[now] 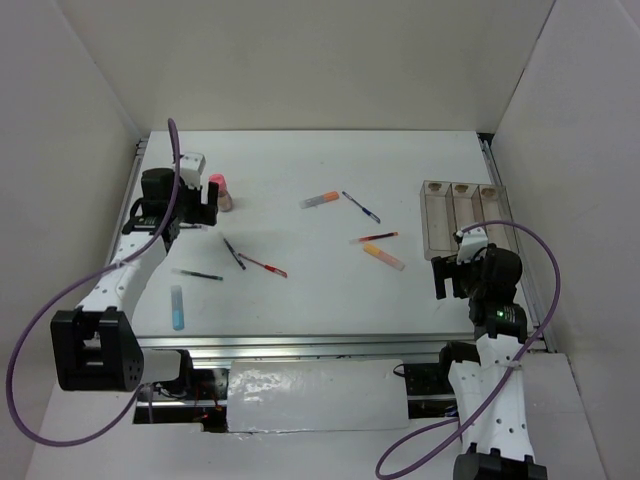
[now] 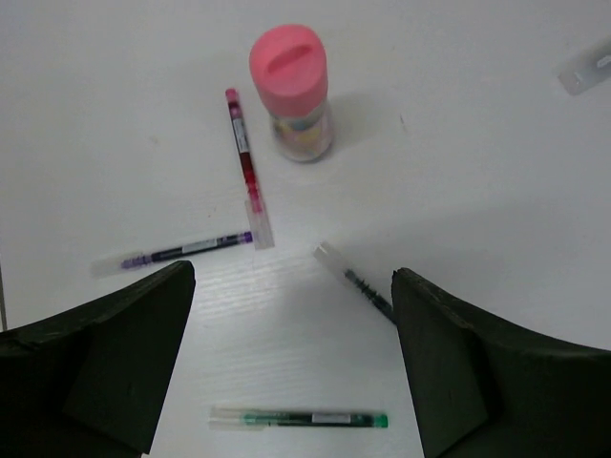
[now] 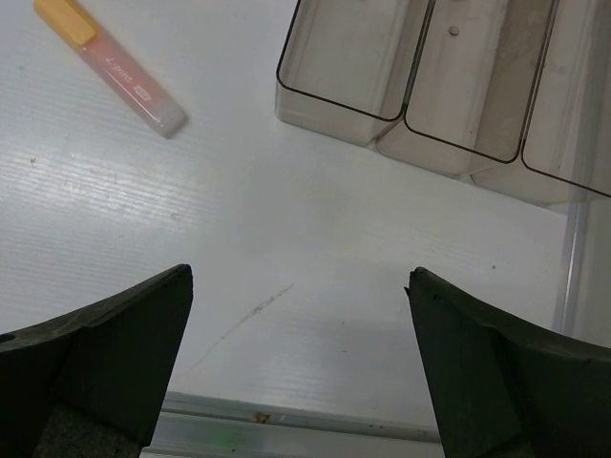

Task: Sort the stationery into containers
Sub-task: Pick up the stationery from the center of the board, then place the stationery in the storage box, then pick up the stationery from the center of the board.

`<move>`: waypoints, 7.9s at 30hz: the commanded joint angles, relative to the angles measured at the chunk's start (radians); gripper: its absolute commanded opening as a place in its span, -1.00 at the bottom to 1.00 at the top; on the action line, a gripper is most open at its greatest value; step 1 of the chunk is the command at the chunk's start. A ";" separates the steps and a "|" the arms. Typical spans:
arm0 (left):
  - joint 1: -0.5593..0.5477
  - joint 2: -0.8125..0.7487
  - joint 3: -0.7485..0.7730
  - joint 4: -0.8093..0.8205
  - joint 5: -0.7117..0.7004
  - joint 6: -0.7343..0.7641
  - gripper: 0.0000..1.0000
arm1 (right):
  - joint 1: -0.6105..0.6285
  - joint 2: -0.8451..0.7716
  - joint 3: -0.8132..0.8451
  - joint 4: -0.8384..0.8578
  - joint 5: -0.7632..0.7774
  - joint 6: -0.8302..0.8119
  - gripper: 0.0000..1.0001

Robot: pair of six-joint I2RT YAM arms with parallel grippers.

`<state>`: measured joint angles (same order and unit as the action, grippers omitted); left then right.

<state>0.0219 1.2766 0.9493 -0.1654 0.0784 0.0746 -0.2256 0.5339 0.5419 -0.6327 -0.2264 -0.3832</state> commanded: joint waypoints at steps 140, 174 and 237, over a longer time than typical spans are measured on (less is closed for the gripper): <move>-0.246 0.064 0.282 -0.260 0.282 -0.295 0.99 | -0.158 1.308 1.201 -0.278 0.223 -0.178 -0.90; -0.221 0.073 0.270 -0.307 0.224 -0.266 0.99 | -0.123 1.594 1.300 -0.286 0.377 -0.072 0.18; -0.453 1.074 0.952 -0.257 0.207 0.102 -0.16 | 0.126 0.745 0.790 -0.197 -0.424 0.296 0.53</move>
<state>-0.4183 2.4027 1.9789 -0.4004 0.2462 0.1989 -0.1173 1.3167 1.3464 -0.9112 -0.6106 -0.1223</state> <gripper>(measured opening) 0.447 0.766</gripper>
